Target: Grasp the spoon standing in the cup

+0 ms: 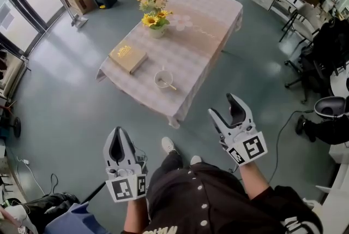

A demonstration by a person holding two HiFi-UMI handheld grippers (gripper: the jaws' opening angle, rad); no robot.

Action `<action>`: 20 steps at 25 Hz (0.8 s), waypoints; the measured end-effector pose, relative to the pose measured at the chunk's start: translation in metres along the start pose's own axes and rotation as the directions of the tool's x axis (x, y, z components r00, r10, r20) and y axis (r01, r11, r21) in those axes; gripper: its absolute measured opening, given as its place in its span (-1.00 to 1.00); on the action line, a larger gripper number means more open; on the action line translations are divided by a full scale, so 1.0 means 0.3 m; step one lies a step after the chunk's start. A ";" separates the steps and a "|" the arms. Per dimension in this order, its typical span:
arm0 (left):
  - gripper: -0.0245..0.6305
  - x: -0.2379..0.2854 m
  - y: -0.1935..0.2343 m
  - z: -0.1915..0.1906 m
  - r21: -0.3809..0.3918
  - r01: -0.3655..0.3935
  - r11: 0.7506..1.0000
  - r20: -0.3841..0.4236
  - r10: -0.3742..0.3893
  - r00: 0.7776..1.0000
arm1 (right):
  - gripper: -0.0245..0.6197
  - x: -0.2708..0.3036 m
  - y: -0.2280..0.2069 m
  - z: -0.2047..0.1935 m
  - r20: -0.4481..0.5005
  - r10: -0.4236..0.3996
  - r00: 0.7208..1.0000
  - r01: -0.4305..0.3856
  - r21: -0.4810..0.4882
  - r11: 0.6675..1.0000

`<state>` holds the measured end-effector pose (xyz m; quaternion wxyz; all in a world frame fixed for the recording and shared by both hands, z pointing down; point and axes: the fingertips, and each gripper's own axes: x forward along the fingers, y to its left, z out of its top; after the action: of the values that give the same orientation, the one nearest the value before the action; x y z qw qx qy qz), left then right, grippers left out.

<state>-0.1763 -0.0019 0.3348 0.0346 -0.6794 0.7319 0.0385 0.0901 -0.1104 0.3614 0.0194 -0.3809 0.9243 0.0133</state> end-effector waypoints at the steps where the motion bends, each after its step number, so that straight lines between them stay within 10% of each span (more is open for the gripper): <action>1: -0.87 0.018 0.012 -0.005 -0.001 0.002 1.000 -0.002 -0.002 1.000 | -0.09 0.021 -0.001 -0.004 -0.002 -0.001 1.000 0.001 0.001 1.000; 20: -0.87 0.347 0.269 -0.004 -0.004 0.048 0.999 0.039 -0.047 0.998 | -0.09 0.418 -0.021 0.005 0.025 -0.036 0.999 0.034 0.048 0.998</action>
<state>-0.2646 -0.0994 0.3261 0.0480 -0.6958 0.7147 0.0524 0.0056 -0.2029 0.3542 0.0405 -0.3962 0.9173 -0.0044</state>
